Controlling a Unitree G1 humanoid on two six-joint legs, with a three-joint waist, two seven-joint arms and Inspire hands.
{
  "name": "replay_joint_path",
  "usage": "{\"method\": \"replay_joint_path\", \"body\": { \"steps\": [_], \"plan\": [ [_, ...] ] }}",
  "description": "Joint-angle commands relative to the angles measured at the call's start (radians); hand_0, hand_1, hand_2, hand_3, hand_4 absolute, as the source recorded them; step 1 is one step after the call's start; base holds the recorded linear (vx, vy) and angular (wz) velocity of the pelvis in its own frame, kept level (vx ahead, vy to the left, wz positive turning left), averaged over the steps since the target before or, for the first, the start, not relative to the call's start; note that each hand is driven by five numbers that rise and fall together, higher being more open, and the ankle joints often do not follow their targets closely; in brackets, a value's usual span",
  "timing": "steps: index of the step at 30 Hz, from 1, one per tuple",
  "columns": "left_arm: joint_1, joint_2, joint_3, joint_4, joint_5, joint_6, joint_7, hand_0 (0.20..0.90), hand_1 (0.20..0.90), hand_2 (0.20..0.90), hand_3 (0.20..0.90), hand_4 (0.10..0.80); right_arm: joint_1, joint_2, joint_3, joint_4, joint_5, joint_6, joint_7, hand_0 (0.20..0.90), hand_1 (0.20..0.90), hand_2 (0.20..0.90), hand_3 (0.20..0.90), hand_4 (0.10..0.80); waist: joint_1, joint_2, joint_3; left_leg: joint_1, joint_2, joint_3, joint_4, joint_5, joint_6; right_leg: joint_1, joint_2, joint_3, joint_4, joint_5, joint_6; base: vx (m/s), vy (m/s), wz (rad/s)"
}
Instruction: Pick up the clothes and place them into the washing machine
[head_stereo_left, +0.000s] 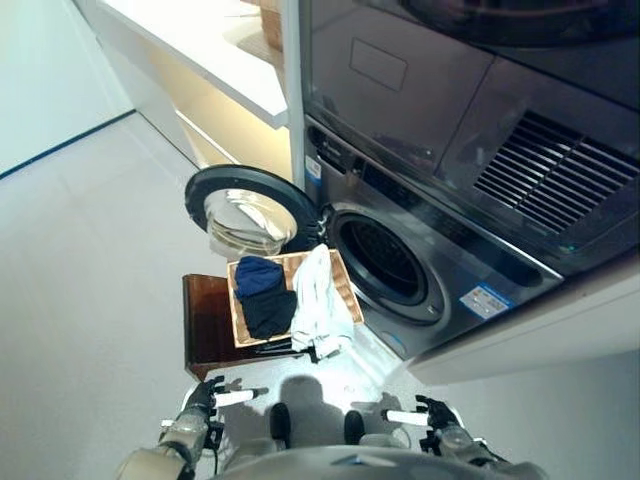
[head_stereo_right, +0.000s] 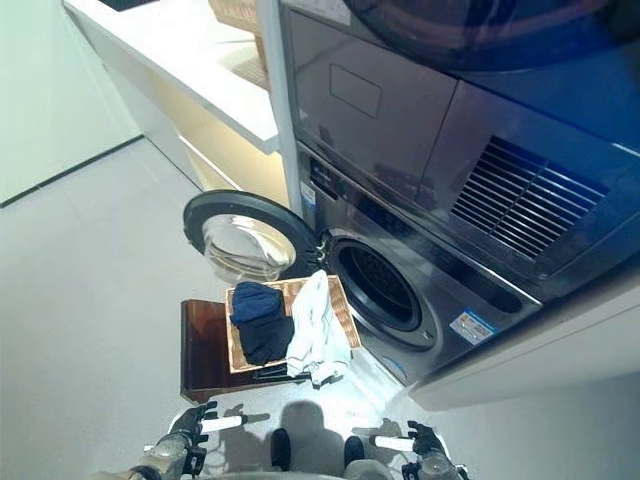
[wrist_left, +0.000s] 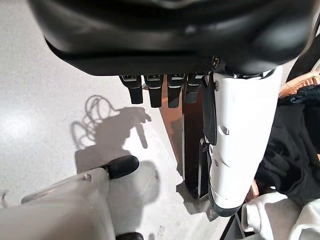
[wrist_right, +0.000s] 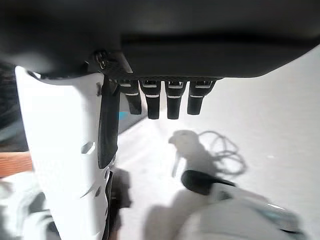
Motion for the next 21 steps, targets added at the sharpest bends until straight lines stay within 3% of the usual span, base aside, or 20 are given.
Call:
{"method": "replay_joint_path", "body": {
  "steps": [1, 3, 4, 5, 6, 8, 9, 10, 12, 14, 16, 21],
  "plan": [
    [-0.046, -0.011, -0.033, -0.001, 0.065, -0.028, 0.003, 0.900, 0.900, 0.900, 0.900, 0.800, -0.017, -0.043, 0.011, 0.020, 0.012, -0.018, -0.015, 0.900, 0.900, 0.900, 0.900, 0.800, 0.013, -0.069, -0.005, -0.047, -0.007, 0.016, 0.090, -0.083, -0.024, 0.043, -0.098, 0.018, 0.061, -0.085, 0.080, 0.073, 0.133, 0.07],
    [-0.050, -0.006, -0.035, -0.002, 0.069, -0.027, 0.002, 0.900, 0.900, 0.900, 0.900, 0.800, -0.016, -0.046, 0.007, 0.024, 0.011, -0.017, -0.012, 0.900, 0.900, 0.900, 0.900, 0.800, 0.013, -0.067, -0.007, -0.048, -0.016, 0.016, 0.098, -0.097, -0.013, 0.029, -0.106, 0.023, 0.102, -0.082, 0.088, 0.069, 0.185, 0.22],
    [-0.053, 0.003, -0.032, -0.003, 0.066, -0.023, -0.004, 0.900, 0.900, 0.900, 0.900, 0.800, -0.024, -0.047, 0.004, 0.025, 0.012, -0.014, -0.009, 0.900, 0.900, 0.900, 0.900, 0.800, 0.013, -0.051, 0.007, -0.032, -0.023, 0.016, 0.091, -0.105, 0.012, -0.065, -0.101, 0.052, 0.300, -0.039, 0.098, 0.004, 0.266, 0.21],
    [-0.058, 0.010, -0.036, -0.004, 0.066, -0.023, -0.005, 0.900, 0.900, 0.900, 0.900, 0.800, -0.037, -0.044, 0.010, 0.023, 0.013, -0.014, -0.010, 0.900, 0.900, 0.900, 0.900, 0.800, 0.000, -0.042, 0.036, -0.027, -0.020, 0.011, 0.082, -0.094, 0.016, -0.130, -0.074, 0.085, 0.401, 0.003, 0.105, -0.043, 0.249, -0.04],
    [-0.063, 0.012, -0.038, -0.001, 0.070, -0.021, -0.006, 0.900, 0.900, 0.900, 0.900, 0.800, -0.044, -0.042, 0.014, 0.023, 0.016, -0.016, -0.010, 0.900, 0.900, 0.900, 0.900, 0.800, -0.008, -0.029, 0.055, -0.021, -0.014, 0.001, 0.072, -0.085, 0.017, -0.177, -0.048, 0.104, 0.450, -0.006, 0.106, -0.023, 0.139, -0.30],
    [-0.062, 0.014, -0.041, 0.004, 0.073, -0.019, -0.008, 0.900, 0.900, 0.900, 0.900, 0.800, -0.046, -0.039, 0.014, 0.021, 0.018, -0.017, -0.012, 0.900, 0.900, 0.900, 0.900, 0.800, -0.009, -0.022, 0.063, -0.007, -0.015, -0.004, 0.055, -0.083, 0.014, -0.202, -0.047, 0.101, 0.424, -0.024, 0.098, 0.100, 0.037, -0.20],
    [-0.055, 0.017, -0.048, 0.020, 0.074, -0.021, -0.005, 0.900, 0.900, 0.900, 0.900, 0.800, -0.039, -0.034, 0.009, 0.016, 0.022, -0.017, -0.012, 0.900, 0.900, 0.900, 0.900, 0.800, -0.011, -0.021, 0.064, 0.014, -0.018, -0.010, 0.033, -0.086, 0.001, -0.226, -0.078, 0.081, 0.246, 0.001, 0.079, 0.137, -0.030, 0.11],
    [-0.055, 0.017, -0.048, 0.020, 0.074, -0.021, -0.005, 0.900, 0.900, 0.900, 0.900, 0.800, -0.039, -0.034, 0.009, 0.016, 0.022, -0.017, -0.012, 0.900, 0.900, 0.900, 0.900, 0.800, -0.014, -0.019, 0.070, 0.022, -0.017, -0.013, 0.030, -0.087, 0.000, -0.213, -0.077, 0.076, 0.239, 0.002, 0.079, 0.204, -0.078, 0.08],
    [-0.051, 0.021, -0.041, 0.027, 0.067, -0.021, -0.001, 0.900, 0.900, 0.900, 0.900, 0.800, -0.037, -0.029, 0.006, 0.011, 0.013, -0.013, -0.011, 0.900, 0.900, 0.900, 0.900, 0.800, -0.023, -0.028, 0.080, 0.042, -0.009, -0.020, 0.050, -0.116, -0.012, -0.237, -0.118, 0.071, 0.134, 0.054, 0.085, 0.154, -0.114, 0.00],
    [-0.055, 0.027, -0.028, 0.035, 0.063, -0.024, 0.003, 0.900, 0.900, 0.900, 0.900, 0.800, -0.028, -0.026, 0.009, 0.015, -0.001, -0.011, -0.010, 0.900, 0.900, 0.900, 0.900, 0.800, -0.028, -0.051, 0.093, 0.043, -0.011, -0.028, 0.116, -0.152, -0.020, -0.228, -0.119, 0.114, 0.131, 0.065, 0.088, 0.166, -0.164, 0.15],
    [-0.043, 0.014, -0.021, 0.028, 0.051, -0.023, 0.011, 0.900, 0.900, 0.900, 0.900, 0.800, -0.020, -0.033, 0.016, 0.035, -0.028, 0.003, -0.011, 0.900, 0.900, 0.900, 0.900, 0.800, -0.023, -0.062, 0.066, 0.054, 0.008, -0.030, 0.088, -0.143, -0.037, -0.184, -0.124, 0.057, 0.077, 0.073, 0.085, 0.134, -0.202, 0.53],
    [-0.051, -0.014, -0.077, -0.002, 0.084, -0.033, 0.004, 0.900, 0.900, 0.900, 0.900, 0.800, -0.044, -0.054, 0.029, 0.012, -0.034, -0.006, -0.025, 0.900, 0.900, 0.900, 0.900, 0.800, -0.028, -0.054, 0.032, 0.069, 0.026, -0.048, 0.027, -0.114, -0.042, -0.154, -0.120, 0.024, 0.079, 0.057, 0.086, 0.092, -0.094, 0.74]
  ]
}}
